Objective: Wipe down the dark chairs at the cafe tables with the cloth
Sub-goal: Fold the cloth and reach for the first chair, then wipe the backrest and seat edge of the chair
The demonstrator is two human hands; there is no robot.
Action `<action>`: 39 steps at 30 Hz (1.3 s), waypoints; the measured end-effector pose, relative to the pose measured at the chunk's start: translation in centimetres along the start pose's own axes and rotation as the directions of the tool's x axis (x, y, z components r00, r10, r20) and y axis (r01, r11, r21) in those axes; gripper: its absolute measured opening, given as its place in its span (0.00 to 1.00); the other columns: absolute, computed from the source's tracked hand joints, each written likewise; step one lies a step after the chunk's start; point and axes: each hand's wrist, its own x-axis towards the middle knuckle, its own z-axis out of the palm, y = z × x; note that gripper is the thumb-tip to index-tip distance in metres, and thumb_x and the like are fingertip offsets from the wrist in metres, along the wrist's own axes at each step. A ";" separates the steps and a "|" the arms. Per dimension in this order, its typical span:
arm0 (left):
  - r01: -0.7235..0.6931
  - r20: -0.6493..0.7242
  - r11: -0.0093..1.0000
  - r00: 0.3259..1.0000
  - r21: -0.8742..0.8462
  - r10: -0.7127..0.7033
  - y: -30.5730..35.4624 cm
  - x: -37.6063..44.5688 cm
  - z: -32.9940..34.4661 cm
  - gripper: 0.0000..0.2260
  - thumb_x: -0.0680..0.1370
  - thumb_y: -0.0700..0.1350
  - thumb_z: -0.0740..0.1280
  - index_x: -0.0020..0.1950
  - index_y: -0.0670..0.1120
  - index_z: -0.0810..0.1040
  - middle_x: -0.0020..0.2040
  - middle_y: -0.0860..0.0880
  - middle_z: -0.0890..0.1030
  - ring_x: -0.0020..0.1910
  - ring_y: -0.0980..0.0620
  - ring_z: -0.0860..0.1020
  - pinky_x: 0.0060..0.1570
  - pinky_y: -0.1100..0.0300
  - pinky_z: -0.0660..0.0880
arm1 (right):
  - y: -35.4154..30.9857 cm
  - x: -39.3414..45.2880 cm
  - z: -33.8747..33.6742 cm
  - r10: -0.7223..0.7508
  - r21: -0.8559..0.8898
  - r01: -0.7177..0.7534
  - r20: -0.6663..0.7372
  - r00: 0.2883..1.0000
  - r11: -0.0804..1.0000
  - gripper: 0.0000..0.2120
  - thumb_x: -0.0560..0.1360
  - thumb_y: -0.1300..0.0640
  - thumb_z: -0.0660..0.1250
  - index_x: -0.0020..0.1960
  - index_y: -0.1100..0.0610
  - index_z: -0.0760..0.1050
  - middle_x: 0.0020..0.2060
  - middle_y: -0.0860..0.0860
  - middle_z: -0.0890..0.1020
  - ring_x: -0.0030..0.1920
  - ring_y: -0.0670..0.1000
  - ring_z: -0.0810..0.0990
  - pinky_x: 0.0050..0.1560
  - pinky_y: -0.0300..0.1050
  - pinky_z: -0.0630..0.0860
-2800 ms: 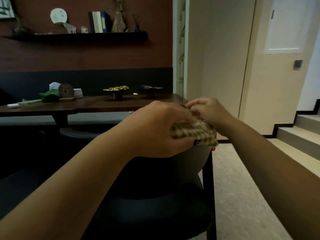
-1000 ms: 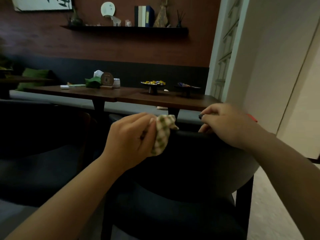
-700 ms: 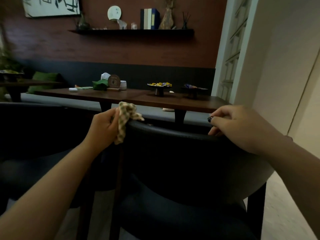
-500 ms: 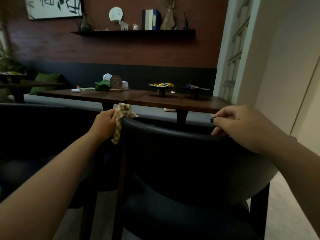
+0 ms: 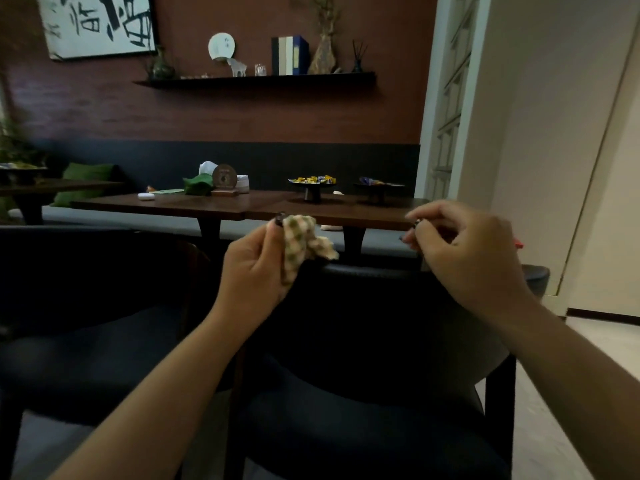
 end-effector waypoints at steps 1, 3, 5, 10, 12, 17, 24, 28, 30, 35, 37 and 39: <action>-0.021 0.040 1.000 0.999 -0.013 0.021 1.0 -0.9 0.9 0.14 0.82 0.48 0.57 0.42 0.51 0.80 0.35 0.56 0.82 0.35 0.64 0.77 0.37 0.71 0.73 | -0.6 -1.0 0.0 -0.060 0.080 0.067 -0.092 0.994 0.995 0.07 0.78 0.61 0.63 0.52 0.54 0.77 0.43 0.47 0.83 0.43 0.41 0.82 0.45 0.37 0.80; -0.065 0.111 0.997 0.991 -0.047 0.070 2.8 -2.5 2.6 0.15 0.80 0.53 0.56 0.43 0.50 0.80 0.38 0.50 0.82 0.37 0.56 0.79 0.38 0.65 0.75 | -1.5 -3.7 0.1 -0.143 0.193 0.182 -0.203 0.969 0.964 0.07 0.77 0.66 0.62 0.53 0.59 0.76 0.45 0.49 0.82 0.46 0.42 0.81 0.48 0.34 0.78; -0.104 0.124 0.982 0.985 -0.158 0.124 4.1 -3.8 4.0 0.15 0.82 0.50 0.55 0.44 0.51 0.80 0.37 0.50 0.82 0.36 0.56 0.78 0.37 0.65 0.75 | -2.1 -6.7 0.5 -0.152 0.264 0.215 -0.241 0.959 0.940 0.08 0.75 0.66 0.63 0.53 0.58 0.74 0.44 0.46 0.80 0.47 0.43 0.81 0.49 0.33 0.77; -0.036 0.078 0.910 0.994 -0.414 0.074 5.8 -6.0 6.4 0.16 0.78 0.54 0.58 0.36 0.58 0.82 0.29 0.57 0.78 0.29 0.63 0.74 0.30 0.70 0.70 | -3.2 -11.2 1.3 0.125 0.563 -0.038 -0.117 0.985 0.826 0.13 0.71 0.51 0.68 0.55 0.47 0.76 0.46 0.44 0.82 0.48 0.45 0.81 0.47 0.34 0.77; 0.000 0.138 0.878 0.988 -0.478 0.075 6.0 -7.0 7.8 0.18 0.79 0.49 0.56 0.37 0.58 0.83 0.31 0.57 0.79 0.30 0.63 0.76 0.31 0.70 0.71 | -3.2 -11.4 1.0 0.264 0.731 -0.183 0.005 0.965 0.657 0.16 0.66 0.48 0.75 0.52 0.45 0.79 0.44 0.45 0.83 0.46 0.44 0.82 0.45 0.33 0.77; 0.224 0.327 0.838 0.943 -0.498 -0.058 5.0 -10.8 12.5 0.14 0.78 0.53 0.57 0.47 0.59 0.84 0.44 0.51 0.85 0.44 0.55 0.83 0.42 0.63 0.79 | -0.5 -12.6 -1.7 0.521 0.819 -0.397 0.143 0.841 0.415 0.21 0.53 0.44 0.78 0.45 0.44 0.83 0.44 0.49 0.86 0.47 0.48 0.84 0.42 0.37 0.79; 0.573 0.403 0.799 0.785 -0.185 -0.470 -1.8 -18.4 17.7 0.14 0.83 0.53 0.55 0.50 0.66 0.80 0.49 0.62 0.84 0.50 0.63 0.81 0.52 0.62 0.77 | 6.0 -18.4 -2.8 0.795 0.704 -0.638 0.175 0.581 0.311 0.11 0.65 0.57 0.75 0.47 0.55 0.84 0.45 0.52 0.86 0.47 0.53 0.85 0.48 0.50 0.79; 0.824 0.565 0.557 0.509 -0.104 -0.649 -4.8 -21.5 18.4 0.15 0.70 0.54 0.70 0.56 0.55 0.81 0.53 0.53 0.85 0.54 0.53 0.82 0.58 0.52 0.77 | 9.4 -21.7 -2.9 0.896 0.738 -0.651 0.153 0.416 0.177 0.06 0.74 0.62 0.67 0.47 0.56 0.82 0.41 0.53 0.86 0.41 0.51 0.85 0.35 0.42 0.80; 0.904 0.638 0.406 0.394 -0.137 -0.662 -6.4 -22.0 18.0 0.27 0.62 0.50 0.75 0.60 0.46 0.80 0.56 0.47 0.84 0.56 0.48 0.82 0.56 0.53 0.78 | 11.1 -23.0 -3.0 0.921 0.751 -0.657 0.203 0.334 0.072 0.06 0.76 0.62 0.65 0.47 0.56 0.81 0.39 0.52 0.86 0.39 0.51 0.85 0.30 0.40 0.79; 0.953 0.629 0.300 0.262 -0.048 -0.732 -9.9 -22.1 17.0 0.27 0.60 0.45 0.77 0.59 0.43 0.80 0.53 0.47 0.85 0.52 0.49 0.83 0.48 0.57 0.79 | 14.6 -25.3 -2.5 0.882 0.790 -0.586 0.394 0.258 -0.182 0.17 0.67 0.66 0.69 0.56 0.60 0.77 0.48 0.56 0.85 0.47 0.55 0.85 0.40 0.47 0.82; 0.956 0.590 0.290 0.257 -0.041 -0.765 -11.4 -22.2 16.8 0.28 0.59 0.45 0.78 0.59 0.42 0.80 0.52 0.46 0.85 0.51 0.49 0.84 0.47 0.57 0.78 | 15.5 -25.9 -1.7 0.865 0.836 -0.491 0.417 0.280 -0.244 0.23 0.62 0.69 0.69 0.57 0.60 0.75 0.49 0.57 0.85 0.48 0.56 0.85 0.40 0.47 0.82; 0.963 0.587 0.264 0.244 -0.054 -0.772 -12.6 -22.2 16.5 0.25 0.61 0.43 0.77 0.58 0.41 0.81 0.52 0.45 0.85 0.51 0.49 0.84 0.44 0.59 0.80 | 16.3 -26.6 -0.7 0.860 0.876 -0.379 0.420 0.290 -0.299 0.22 0.63 0.72 0.67 0.57 0.61 0.75 0.48 0.58 0.85 0.48 0.57 0.84 0.41 0.49 0.82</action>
